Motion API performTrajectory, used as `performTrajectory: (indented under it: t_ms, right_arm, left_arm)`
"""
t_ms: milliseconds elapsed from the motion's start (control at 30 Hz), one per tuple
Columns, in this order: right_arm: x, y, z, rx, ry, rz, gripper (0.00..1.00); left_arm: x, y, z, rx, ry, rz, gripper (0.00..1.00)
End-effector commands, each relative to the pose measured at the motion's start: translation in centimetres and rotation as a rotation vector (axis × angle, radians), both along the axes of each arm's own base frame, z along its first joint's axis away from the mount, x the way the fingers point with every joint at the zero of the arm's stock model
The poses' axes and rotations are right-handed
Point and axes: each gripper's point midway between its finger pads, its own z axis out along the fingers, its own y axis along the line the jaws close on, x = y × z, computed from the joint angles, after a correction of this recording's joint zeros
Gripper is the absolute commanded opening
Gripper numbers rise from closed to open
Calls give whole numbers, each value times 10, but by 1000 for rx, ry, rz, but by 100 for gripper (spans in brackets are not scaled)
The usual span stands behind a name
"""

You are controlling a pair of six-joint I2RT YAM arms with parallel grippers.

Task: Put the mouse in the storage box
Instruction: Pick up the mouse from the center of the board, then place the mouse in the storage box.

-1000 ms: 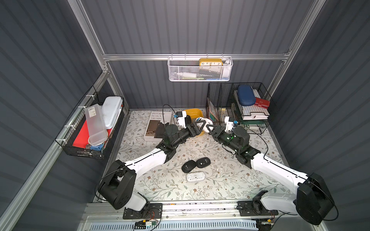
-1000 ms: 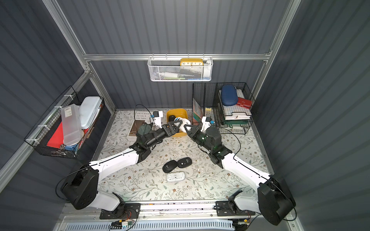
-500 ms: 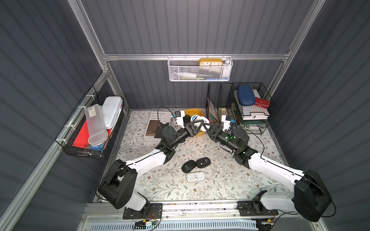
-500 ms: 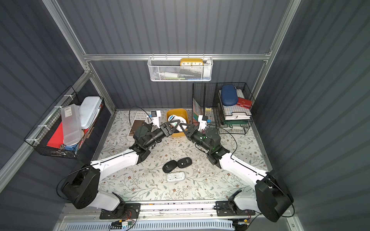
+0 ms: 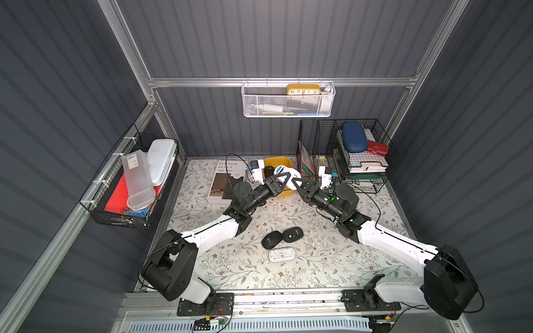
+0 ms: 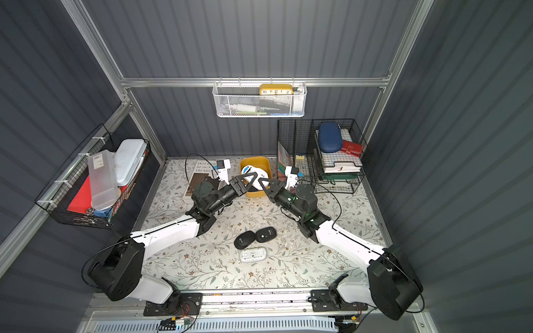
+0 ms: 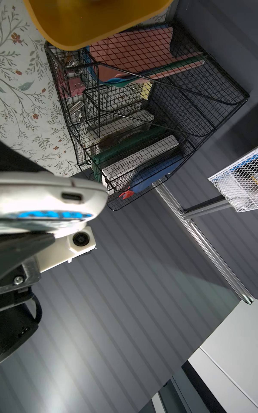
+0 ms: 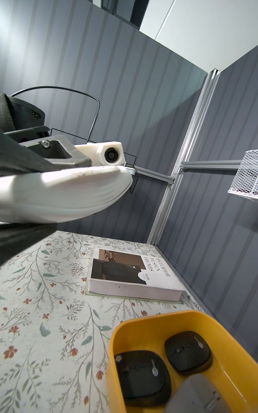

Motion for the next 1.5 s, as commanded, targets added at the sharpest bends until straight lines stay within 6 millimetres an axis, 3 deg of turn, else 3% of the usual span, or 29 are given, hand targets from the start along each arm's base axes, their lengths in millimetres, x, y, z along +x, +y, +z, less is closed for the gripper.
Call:
performTrajectory:
  t_ms: [0, 233, 300, 533, 600, 833, 1000, 1200, 1467]
  right_arm:
    - [1, -9, -12, -59, 30, -53, 29]
    - [-3, -41, -15, -193, 20, -190, 76]
    - [-5, -53, -19, -267, 29, -226, 81]
    - [-18, -107, -28, -588, 36, -367, 84]
    - [-24, -118, -30, -648, 22, -382, 84]
    - [-45, -141, -41, -739, 21, -403, 85]
    - [-53, -150, -50, -751, 30, -415, 85]
    - [-55, -153, -59, -754, 50, -420, 85]
    - [-54, -151, -68, -754, 70, -410, 85]
  left_arm:
    - [13, 1, 0, 37, -20, 58, 17]
    - [45, 14, -11, 169, 39, 216, 10]
    - [57, 16, -12, 232, 28, 263, 10]
    - [129, 44, -48, 632, 94, 583, 8]
    - [151, 50, -54, 732, 99, 669, 8]
    - [210, 57, -109, 1049, 146, 844, 7]
    - [228, 68, -128, 1227, 122, 928, 6]
    - [235, 78, -140, 1398, 56, 1001, 7]
    - [239, 53, -162, 1502, -40, 957, 7]
